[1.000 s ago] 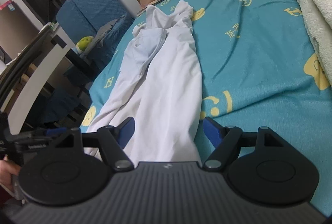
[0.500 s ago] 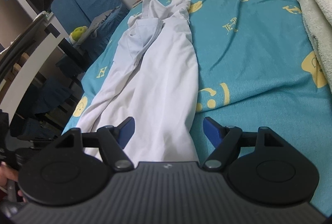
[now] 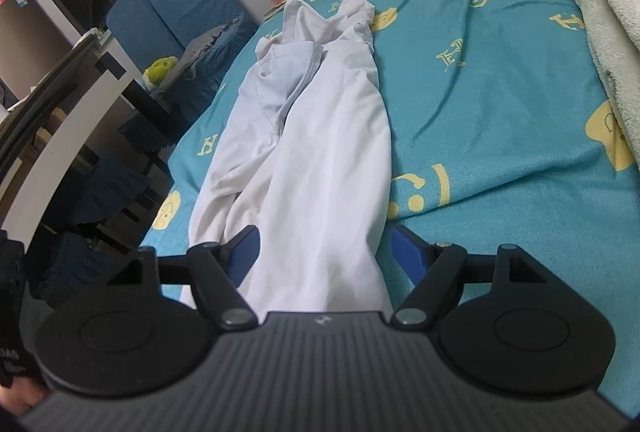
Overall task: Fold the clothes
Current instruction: 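Smooth the folded shirt with the left gripper and open it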
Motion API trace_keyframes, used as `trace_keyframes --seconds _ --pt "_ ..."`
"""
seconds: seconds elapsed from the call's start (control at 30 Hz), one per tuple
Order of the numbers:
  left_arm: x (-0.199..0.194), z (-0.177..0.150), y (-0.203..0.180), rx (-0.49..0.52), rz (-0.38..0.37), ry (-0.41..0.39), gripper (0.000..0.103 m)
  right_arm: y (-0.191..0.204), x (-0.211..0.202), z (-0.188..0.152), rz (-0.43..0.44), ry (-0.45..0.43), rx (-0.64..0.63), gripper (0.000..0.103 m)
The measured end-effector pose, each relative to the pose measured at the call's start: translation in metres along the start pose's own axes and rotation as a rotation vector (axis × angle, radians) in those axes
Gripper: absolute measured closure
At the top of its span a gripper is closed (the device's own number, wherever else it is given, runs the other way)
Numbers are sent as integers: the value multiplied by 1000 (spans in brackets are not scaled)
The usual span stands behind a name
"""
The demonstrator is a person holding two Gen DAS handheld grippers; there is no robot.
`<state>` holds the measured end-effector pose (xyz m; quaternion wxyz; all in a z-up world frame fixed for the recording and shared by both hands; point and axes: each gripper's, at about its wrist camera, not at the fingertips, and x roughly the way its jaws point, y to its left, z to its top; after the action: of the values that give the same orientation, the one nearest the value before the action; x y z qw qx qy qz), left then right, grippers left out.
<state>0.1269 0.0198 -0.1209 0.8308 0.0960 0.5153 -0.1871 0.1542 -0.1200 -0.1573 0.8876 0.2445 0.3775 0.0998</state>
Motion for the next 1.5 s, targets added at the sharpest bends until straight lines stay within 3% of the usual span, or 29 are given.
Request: trace_keyframes --seconds 0.07,0.13,0.23,0.43,0.53,0.6,0.67,0.73,0.9,1.0,1.1,1.17,1.23,1.3,1.37,1.43,1.5 --pt "-9 -1 11 -33 -6 -7 42 0 -1 0 3 0 1 28" --pt "-21 -1 18 -19 12 -20 31 1 0 0 9 4 0 28" --pt "-34 -2 27 2 26 40 30 4 1 0 25 8 -6 28" --pt "-33 -22 24 141 98 216 30 6 2 3 55 7 -3 28" --pt "-22 -29 18 145 91 290 37 6 -3 2 69 3 9 28" --pt "-20 -31 12 156 97 322 56 7 -5 1 72 5 8 28" --pt "-22 -31 5 172 106 344 96 7 -7 -1 73 9 6 28" --pt "-32 -27 -5 182 98 350 96 7 -7 -1 75 14 6 28" --pt "-76 -2 -38 150 12 246 97 8 -8 -1 81 12 3 28" --pt "-73 0 -61 125 -34 221 95 6 -7 -1 79 15 6 28" --pt "-50 -14 -80 145 -63 247 86 4 -8 -1 71 17 11 28" --pt "-34 -25 -87 154 -77 269 71 2 -9 -1 57 23 15 28" --pt "-29 -32 -84 135 -90 263 63 -1 -10 -1 41 32 19 28" --pt "-38 -33 -72 65 -122 214 53 -3 -11 -2 24 40 23 28" --pt "-53 -33 -56 -24 -161 135 34 -5 -12 -2 3 52 24 28" --pt "-66 -36 -35 -129 -186 45 25 -7 -12 -4 -34 79 15 28" --pt "-69 -41 -12 -243 -193 -11 24 -9 -12 -7 -57 114 15 28"
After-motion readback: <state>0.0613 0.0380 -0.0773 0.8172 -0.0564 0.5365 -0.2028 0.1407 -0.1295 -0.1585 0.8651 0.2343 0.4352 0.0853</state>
